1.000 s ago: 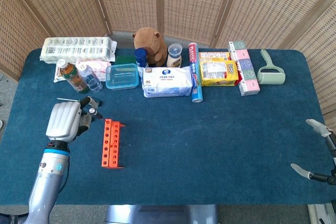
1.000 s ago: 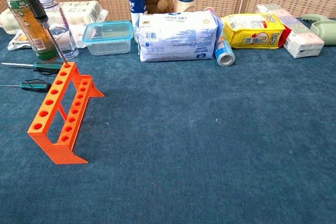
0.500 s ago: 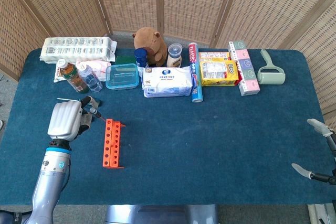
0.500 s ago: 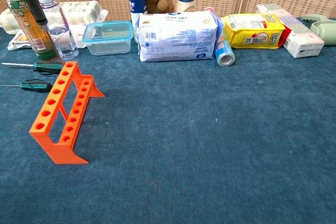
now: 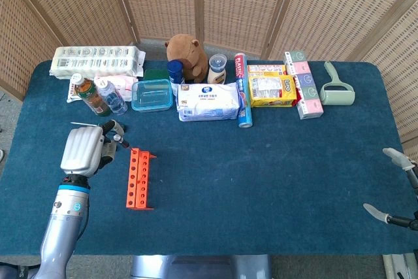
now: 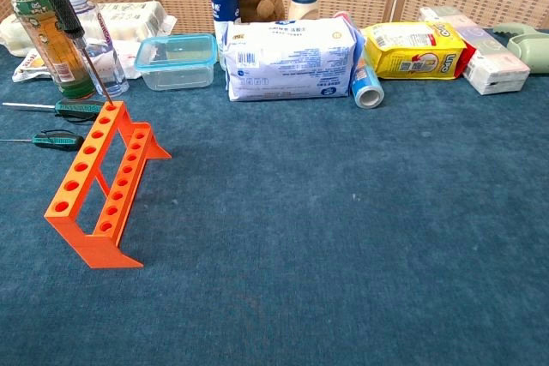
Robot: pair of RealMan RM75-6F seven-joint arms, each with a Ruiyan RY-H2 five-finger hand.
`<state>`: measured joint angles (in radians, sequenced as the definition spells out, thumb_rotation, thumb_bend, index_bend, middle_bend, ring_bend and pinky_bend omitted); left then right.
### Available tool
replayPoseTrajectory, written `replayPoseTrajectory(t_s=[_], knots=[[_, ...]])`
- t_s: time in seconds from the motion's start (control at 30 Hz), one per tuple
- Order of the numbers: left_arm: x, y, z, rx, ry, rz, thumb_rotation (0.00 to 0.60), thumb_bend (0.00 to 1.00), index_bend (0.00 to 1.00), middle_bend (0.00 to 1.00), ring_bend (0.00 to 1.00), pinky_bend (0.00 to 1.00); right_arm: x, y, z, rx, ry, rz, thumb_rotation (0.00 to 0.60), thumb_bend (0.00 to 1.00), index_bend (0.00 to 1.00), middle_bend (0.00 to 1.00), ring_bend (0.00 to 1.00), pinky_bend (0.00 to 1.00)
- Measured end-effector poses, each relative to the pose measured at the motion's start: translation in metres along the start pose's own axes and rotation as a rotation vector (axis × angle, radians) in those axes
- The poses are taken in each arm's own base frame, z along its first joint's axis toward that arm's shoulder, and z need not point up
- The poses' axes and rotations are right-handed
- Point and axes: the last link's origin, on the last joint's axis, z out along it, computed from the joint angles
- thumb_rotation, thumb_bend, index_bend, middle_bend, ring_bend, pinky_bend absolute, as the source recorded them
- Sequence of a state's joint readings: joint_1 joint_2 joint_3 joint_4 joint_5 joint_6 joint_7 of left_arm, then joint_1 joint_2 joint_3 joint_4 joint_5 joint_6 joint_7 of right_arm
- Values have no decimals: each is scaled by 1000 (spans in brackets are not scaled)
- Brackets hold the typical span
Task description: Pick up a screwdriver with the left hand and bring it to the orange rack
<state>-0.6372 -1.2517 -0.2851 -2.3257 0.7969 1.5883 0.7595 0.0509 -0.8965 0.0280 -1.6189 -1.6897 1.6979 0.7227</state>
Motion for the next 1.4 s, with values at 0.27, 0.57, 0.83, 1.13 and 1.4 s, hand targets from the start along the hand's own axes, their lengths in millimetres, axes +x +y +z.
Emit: replayPoseTrajectory(t_s=[0.27,0.57,0.83,1.13,1.4], knots=[[0,2,-1,-1,1,2,600,488,512,1000,977,1000,1,0,0,0,1,3,600,67,86,156,137,176],[-1,1,2,7,0,1,600,488,513,1000,976,1000,1,0,0,-1,1,4,600,67,85,156,137,176],[-2,0,3,14,-1,3,600,488,512,1000,976,1000,2,0,0,-1,3,6,600,66,85,155,137,176],[-3,0,4,15,-5,3,600,488,512,1000,977,1000,3,0,-1,1,4,10,600,67,83,156,137,176],[-6,-2,5,26,-14,8,600,488,512,1000,976,999,3,0,-1,1,3,10,600,67,83,156,137,176]])
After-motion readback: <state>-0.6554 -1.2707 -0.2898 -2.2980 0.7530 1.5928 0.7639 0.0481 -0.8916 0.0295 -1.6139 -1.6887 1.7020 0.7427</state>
